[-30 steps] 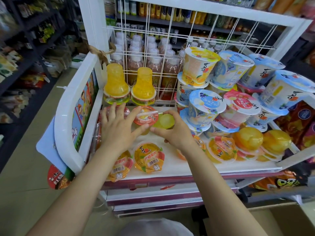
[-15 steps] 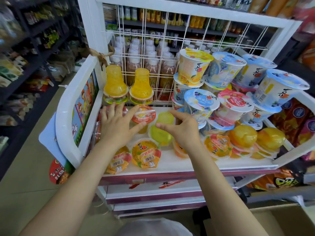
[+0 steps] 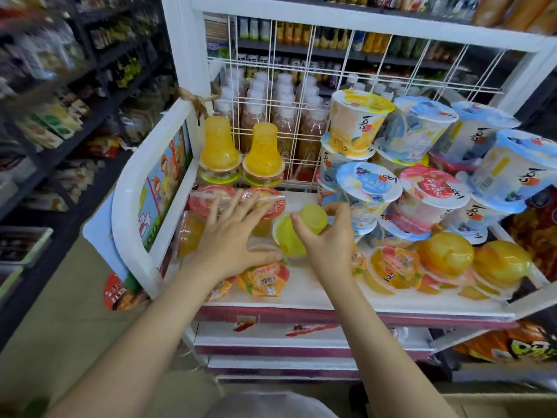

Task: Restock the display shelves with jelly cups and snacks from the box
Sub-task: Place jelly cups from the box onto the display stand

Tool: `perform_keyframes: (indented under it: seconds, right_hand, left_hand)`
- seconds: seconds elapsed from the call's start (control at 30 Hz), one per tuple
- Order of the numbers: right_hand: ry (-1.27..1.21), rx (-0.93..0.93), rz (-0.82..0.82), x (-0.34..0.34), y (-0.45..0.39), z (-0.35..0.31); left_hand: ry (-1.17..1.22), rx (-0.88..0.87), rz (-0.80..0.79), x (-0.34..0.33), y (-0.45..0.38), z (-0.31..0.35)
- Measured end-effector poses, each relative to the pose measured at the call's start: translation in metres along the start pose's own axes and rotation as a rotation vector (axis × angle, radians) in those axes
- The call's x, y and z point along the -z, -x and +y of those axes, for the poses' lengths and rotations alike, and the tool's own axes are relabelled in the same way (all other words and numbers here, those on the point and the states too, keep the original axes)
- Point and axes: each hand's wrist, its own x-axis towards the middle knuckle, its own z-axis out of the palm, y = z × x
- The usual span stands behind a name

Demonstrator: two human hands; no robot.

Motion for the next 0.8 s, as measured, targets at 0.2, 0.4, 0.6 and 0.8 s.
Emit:
perform_keyframes:
  seconds: [0.2, 0.4, 0.6, 0.8]
  right_hand:
    - [0.026, -0.03, -0.056, 0.007, 0.004, 0.005]
    - [-0.047, -0.023, -0.043, 0.01, 0.01, 0.005]
    - [-0.19, -0.037, -0.084, 0.014, 0.007, 0.003]
    - [-0.23, 0.098, -0.049, 0.012, -0.002, -0.006]
  left_hand:
    - [0.023, 0.001, 0.02, -0.003, 0.0, 0.001]
    - [0.037, 0.006, 0.028, -0.002, 0.001, 0.001]
    - [0.043, 0.011, 0.047, -0.001, 0.002, 0.001]
    - [0.255, 0.019, 0.099, 0.017, 0.0, 0.019]
